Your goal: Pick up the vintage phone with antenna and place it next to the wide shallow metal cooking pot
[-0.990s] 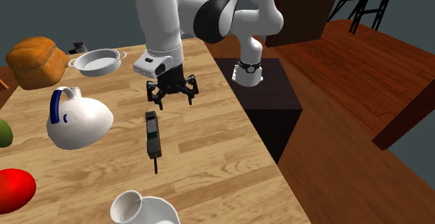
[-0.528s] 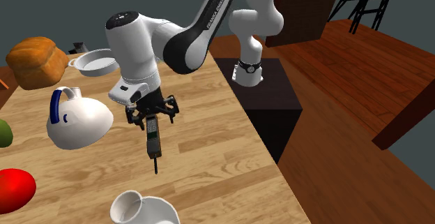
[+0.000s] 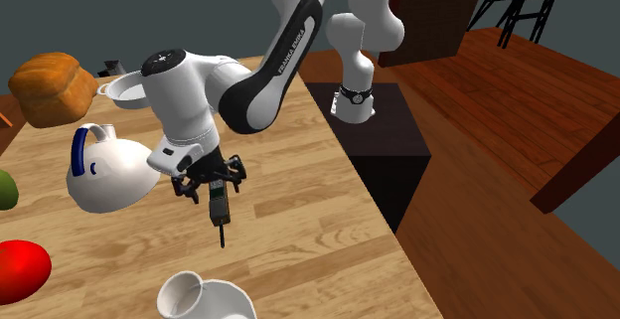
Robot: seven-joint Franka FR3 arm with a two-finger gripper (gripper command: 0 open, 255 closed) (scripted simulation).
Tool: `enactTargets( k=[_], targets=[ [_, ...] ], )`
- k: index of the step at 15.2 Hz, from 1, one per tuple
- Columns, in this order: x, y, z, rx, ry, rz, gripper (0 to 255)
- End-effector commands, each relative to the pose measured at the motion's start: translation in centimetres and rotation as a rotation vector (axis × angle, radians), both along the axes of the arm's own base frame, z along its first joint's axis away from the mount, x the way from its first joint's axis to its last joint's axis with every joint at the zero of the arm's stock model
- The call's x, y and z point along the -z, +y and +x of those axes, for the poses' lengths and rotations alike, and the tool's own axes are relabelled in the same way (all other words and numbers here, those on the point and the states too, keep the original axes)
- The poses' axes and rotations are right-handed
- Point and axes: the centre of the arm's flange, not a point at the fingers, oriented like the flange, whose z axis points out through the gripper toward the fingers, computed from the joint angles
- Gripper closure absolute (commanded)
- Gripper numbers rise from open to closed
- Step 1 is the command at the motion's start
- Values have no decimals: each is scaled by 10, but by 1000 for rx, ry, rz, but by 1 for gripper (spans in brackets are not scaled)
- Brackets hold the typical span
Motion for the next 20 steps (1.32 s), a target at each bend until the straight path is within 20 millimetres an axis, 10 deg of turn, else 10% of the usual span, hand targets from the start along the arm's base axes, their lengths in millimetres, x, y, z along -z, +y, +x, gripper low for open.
enactTargets(
  k=[1,9,10,20],
  targets=[
    [11,0,0,0,0,0,0],
    [14,0,0,0,0,0,0],
    [14,0,0,0,0,0,255],
    [9,0,0,0,0,0,255]
  ],
)
